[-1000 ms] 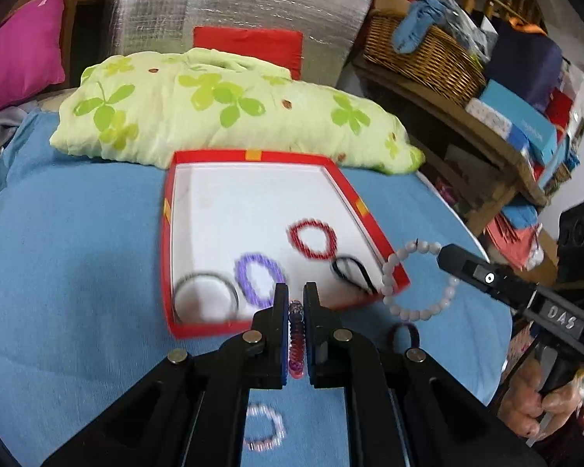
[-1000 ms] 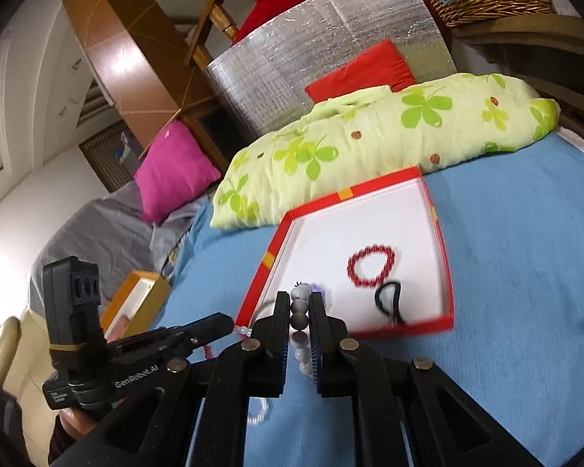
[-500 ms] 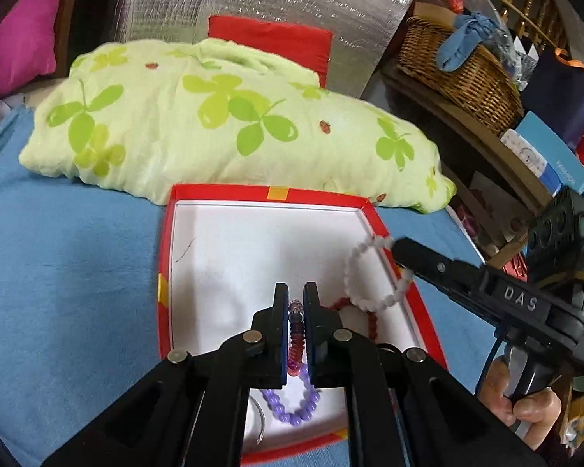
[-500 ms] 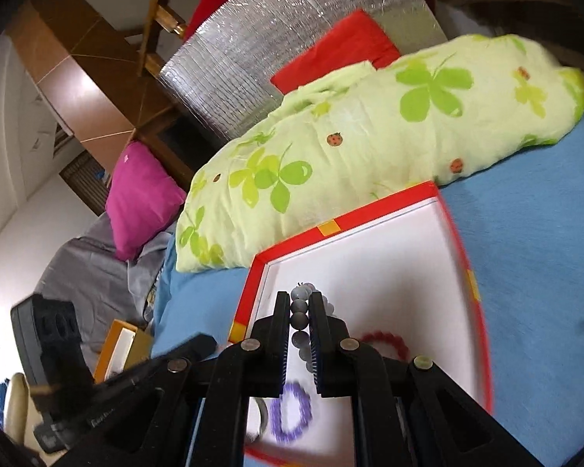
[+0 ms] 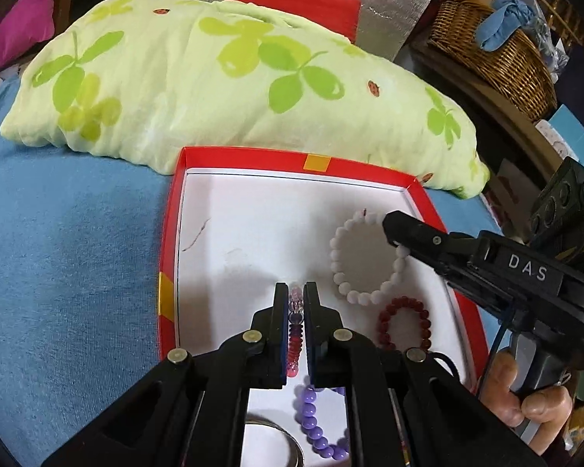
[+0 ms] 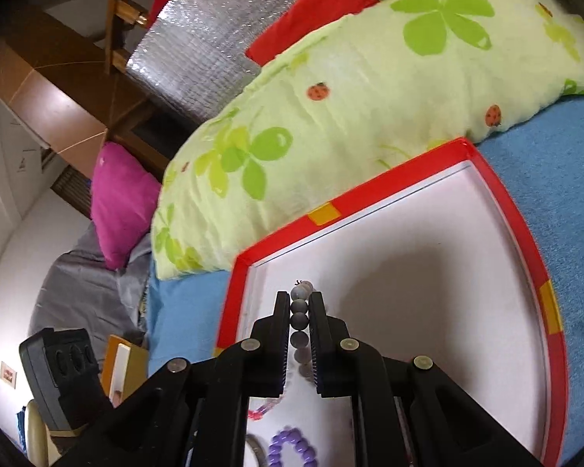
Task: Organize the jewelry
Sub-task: 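Carry both bracelets into the red box and open both grippers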
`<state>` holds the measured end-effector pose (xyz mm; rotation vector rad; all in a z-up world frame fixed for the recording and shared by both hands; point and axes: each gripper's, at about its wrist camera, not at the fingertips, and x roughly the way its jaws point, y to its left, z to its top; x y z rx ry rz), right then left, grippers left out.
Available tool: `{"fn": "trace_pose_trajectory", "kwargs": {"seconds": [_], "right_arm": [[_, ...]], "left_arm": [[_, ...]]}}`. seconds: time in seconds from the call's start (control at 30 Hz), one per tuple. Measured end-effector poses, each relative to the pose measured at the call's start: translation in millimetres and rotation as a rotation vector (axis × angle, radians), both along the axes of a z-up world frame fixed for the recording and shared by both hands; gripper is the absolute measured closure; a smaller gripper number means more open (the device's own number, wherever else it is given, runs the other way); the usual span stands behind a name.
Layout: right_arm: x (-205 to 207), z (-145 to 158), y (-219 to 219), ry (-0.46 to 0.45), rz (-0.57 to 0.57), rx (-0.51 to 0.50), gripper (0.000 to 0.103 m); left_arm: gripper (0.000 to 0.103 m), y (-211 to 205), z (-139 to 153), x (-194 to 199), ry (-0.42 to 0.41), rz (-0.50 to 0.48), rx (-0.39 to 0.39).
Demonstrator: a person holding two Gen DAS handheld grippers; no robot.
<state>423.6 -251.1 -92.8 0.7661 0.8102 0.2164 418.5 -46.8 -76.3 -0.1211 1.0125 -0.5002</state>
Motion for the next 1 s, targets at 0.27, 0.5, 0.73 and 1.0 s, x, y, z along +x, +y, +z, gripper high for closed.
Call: {"fn": "trace_pose_trajectory", "kwargs": {"seconds": [0.27,0.5,0.73,1.0], "right_arm": [[2.4,-4.6,-8.7,0.021,-0.032,-0.034,0.089],[-6.3,-1.4,-23.8,0.060,-0.085,-0.069,0.075],[-25.8,15.7,-28.6,0.036,-0.096,-0.146,0.046],[-56.3,32.5,-27.5,0.030,-0.076,-0.203,0.046]], "left_arm": [[0.095,-12.1,-9.5,-3.5,-0.024,0.009,0.144],[0.044,-11.4,0.5,-12.1,-0.090,0.069,0.248],[0.035,-12.9,17.6,-29.2,-0.145,0.118,0.358],[0.034,3.3,33.5,-63.3,-0.177,0.154,0.393]]}}
